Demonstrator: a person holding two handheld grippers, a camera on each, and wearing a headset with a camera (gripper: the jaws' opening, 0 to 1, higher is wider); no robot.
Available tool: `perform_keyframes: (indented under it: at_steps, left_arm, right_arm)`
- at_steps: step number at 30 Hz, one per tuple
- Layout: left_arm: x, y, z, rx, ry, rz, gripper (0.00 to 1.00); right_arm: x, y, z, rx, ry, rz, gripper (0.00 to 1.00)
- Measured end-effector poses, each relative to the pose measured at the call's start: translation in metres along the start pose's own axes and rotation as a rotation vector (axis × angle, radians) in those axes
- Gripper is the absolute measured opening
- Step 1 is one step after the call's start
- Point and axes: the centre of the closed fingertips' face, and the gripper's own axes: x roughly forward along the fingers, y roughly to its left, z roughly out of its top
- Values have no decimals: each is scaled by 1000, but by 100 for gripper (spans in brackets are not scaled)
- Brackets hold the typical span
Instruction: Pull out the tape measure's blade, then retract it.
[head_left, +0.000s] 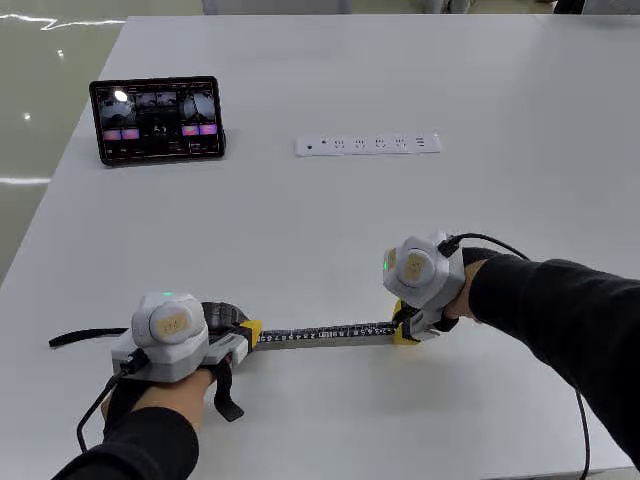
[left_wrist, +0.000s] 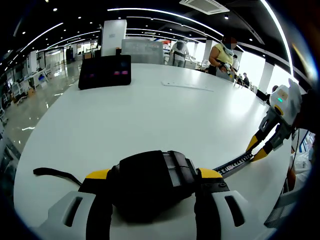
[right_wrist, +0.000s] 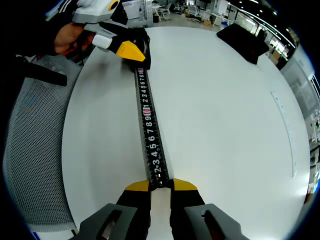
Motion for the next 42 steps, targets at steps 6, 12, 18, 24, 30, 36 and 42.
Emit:
perform_keyframes:
  at_steps: [6,12,18,24,30,36,42]
  left_arm:
    - [0,0,0,-1,1,1,62]
    - [0,0,0,-1,1,0,62]
    - [0,0,0,0,-1,-1,62]
    - [0,0,0,0,3,-2,62]
    - [1,0,0,-1,6,-4,62]
    - [1,1,1,-2,6,-5,62]
    - [1,0,0,-2,9,-5,62]
  right_arm:
    - [1,1,2,7,-3,-3,10]
    - [1,1,5,7,-4,-2,10]
    - [2,1,6,16,-6,-5,10]
    - [2,1,8,22,-6,-12,10]
    - [3,1,10,29,-6,-10,10]
    - [3,1,12,27,-2,-11,10]
    - [4,1,13,29,4,-13,10]
